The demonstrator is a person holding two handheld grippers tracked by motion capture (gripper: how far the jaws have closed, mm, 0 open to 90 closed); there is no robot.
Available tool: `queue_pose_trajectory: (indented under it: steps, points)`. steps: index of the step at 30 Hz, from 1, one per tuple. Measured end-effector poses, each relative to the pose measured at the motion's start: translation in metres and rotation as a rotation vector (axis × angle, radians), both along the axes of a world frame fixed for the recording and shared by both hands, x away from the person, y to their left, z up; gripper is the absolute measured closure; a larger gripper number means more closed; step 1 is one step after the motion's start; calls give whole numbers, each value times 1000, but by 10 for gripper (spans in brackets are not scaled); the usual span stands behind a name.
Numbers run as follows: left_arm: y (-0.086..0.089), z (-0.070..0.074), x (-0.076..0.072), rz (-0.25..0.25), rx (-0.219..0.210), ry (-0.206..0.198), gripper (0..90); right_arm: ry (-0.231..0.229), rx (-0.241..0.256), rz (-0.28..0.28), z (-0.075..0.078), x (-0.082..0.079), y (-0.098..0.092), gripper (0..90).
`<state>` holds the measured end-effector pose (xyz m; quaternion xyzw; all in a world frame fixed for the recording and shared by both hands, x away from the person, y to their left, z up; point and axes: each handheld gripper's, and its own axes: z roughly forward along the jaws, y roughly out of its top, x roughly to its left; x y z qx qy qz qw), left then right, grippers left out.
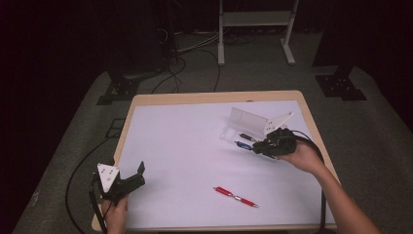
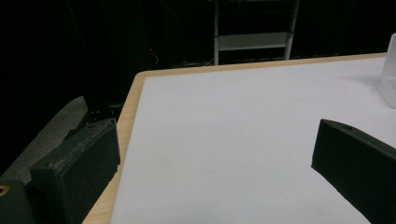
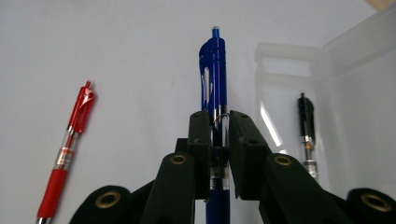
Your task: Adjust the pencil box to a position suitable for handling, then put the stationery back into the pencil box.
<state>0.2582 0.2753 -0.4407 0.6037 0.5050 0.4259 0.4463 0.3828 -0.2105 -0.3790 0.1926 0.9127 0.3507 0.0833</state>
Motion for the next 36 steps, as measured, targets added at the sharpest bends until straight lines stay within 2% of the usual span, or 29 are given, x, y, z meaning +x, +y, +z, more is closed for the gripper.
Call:
queue_pose_trajectory:
  steps: [4, 7, 16, 23, 36]
  points:
    - [-1, 0, -1, -4, 6, 3, 4, -1, 0, -17, 1, 12, 0, 786]
    - [-2, 1, -1, -5, 12, -3, 4, 2, -21, -40, -5, 24, -1, 786]
    - [0, 0, 0, -7, 0, 7, 4, 26, -39, -76, -23, 43, -2, 786]
    - [-2, 0, -1, -7, 5, 3, 4, 40, -47, -107, -33, 52, -6, 786]
    - [-2, 0, -1, -6, 7, 2, 4, 55, -76, -112, -48, 62, 0, 786]
